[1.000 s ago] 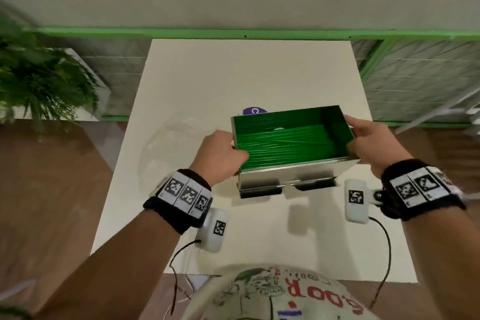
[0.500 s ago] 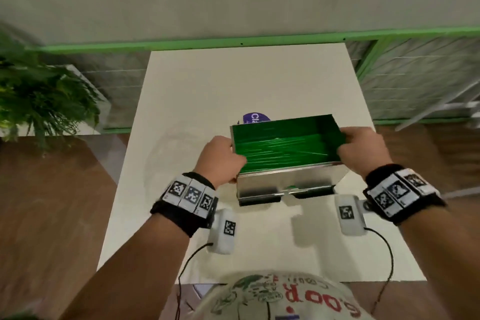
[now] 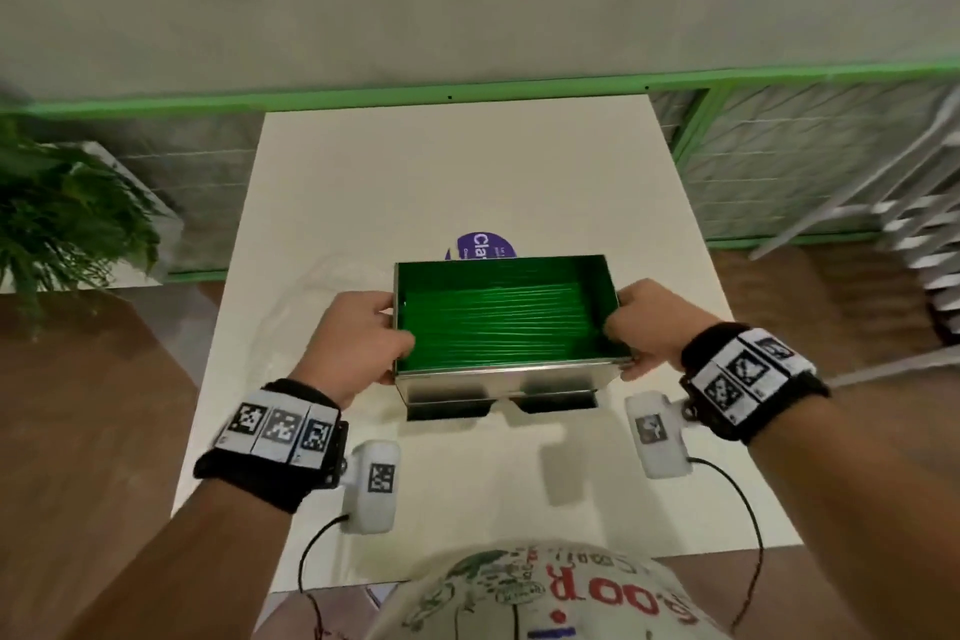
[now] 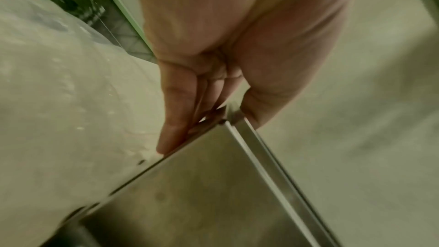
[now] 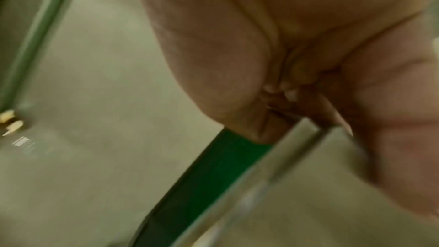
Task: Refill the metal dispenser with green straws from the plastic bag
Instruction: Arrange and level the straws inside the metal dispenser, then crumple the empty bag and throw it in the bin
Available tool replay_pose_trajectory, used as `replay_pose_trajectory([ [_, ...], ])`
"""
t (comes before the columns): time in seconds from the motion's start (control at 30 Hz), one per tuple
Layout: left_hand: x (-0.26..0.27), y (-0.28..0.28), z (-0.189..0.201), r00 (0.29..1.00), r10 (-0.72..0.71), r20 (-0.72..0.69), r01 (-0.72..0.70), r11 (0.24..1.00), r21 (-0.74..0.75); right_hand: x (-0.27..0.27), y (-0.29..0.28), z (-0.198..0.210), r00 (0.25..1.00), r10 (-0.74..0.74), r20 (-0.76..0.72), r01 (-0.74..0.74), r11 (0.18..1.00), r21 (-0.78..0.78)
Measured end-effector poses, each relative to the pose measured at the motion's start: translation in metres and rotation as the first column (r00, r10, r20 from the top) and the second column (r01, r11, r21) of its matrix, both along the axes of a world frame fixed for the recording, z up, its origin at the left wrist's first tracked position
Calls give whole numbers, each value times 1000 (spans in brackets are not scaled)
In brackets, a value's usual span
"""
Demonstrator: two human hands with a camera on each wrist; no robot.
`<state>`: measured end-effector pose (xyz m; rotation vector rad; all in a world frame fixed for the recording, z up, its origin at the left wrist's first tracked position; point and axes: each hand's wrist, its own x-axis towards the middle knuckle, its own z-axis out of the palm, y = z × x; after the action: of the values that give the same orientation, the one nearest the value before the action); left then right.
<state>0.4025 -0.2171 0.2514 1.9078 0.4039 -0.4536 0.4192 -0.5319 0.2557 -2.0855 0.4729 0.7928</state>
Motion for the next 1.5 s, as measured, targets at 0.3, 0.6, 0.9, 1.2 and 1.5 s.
replay_pose_trajectory([
  [0.3,4,-17,0,984,25,179,-21,999,-27,-13,-13,-1,958,-171,228,182,983,-26],
  [0.6,-5,-7,-19,988,145,55,-138,984,-115,7,-4,2,973,81,214,-44,984,-172],
  [0.9,28,-12,-35,982,76,171,-85,995,48,23,1,-25,969,-72,234,98,990,-99],
  [1.2,38,-5,-45,967,-40,252,14,995,103,34,-2,-34,948,-71,309,117,984,-133],
  [1.5,-47,86,-83,870,-122,-477,412,711,570,18,0,-23,809,341,480,-37,843,-536],
])
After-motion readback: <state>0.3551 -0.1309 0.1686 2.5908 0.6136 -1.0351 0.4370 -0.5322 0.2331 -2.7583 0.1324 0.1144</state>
